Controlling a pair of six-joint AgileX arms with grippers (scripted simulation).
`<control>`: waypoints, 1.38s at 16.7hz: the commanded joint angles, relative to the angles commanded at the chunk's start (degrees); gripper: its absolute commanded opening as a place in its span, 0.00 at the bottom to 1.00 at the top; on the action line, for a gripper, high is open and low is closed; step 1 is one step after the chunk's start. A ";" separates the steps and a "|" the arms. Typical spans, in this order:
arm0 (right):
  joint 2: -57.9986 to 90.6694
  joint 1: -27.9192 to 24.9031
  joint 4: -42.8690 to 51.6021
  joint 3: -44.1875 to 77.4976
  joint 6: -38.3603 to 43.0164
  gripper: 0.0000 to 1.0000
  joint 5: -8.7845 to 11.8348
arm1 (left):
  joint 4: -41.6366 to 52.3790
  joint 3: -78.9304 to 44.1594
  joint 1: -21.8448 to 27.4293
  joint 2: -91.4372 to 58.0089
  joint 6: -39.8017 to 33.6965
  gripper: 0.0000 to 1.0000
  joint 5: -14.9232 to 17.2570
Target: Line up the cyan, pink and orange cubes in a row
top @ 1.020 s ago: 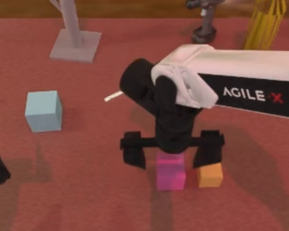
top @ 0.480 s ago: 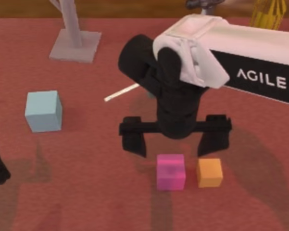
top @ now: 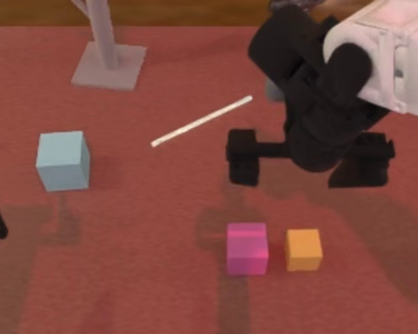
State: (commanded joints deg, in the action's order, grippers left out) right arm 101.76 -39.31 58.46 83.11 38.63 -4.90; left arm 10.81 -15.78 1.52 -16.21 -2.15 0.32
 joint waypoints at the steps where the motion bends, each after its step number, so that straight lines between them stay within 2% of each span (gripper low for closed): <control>1: -4.04 1.74 -2.08 -3.64 -1.99 1.00 -0.72 | 2.60 -3.97 0.28 -4.41 -0.49 1.00 -0.01; 5: -23.16 9.78 -10.96 -21.91 -11.01 1.00 -2.97 | 15.39 -22.86 1.60 -27.98 -2.71 1.00 -0.15; 9: -44.96 18.55 -20.94 -43.28 -20.44 1.00 -3.18 | 29.45 -42.44 3.09 -54.24 -4.98 1.00 -0.38; 12: -61.93 24.86 -29.71 -58.25 -26.80 1.00 -1.93 | 39.49 -56.05 4.20 -71.55 -6.69 1.00 -0.51; 16: -83.12 32.08 -42.70 -73.30 -33.45 1.00 0.93 | 50.19 -71.78 5.41 -89.81 -8.74 1.00 -0.49; 20: -97.28 37.06 -54.16 -81.24 -37.47 1.00 3.75 | 57.10 -83.14 6.18 -102.62 -10.24 1.00 -0.31; 23: -101.53 38.66 -58.24 -83.04 -38.58 1.00 4.84 | 59.26 -86.94 6.43 -106.35 -10.73 1.00 -0.19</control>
State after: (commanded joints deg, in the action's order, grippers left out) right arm 0.23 -0.66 0.22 0.08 0.05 -0.06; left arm 70.07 -102.72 7.96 -122.56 -12.88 0.14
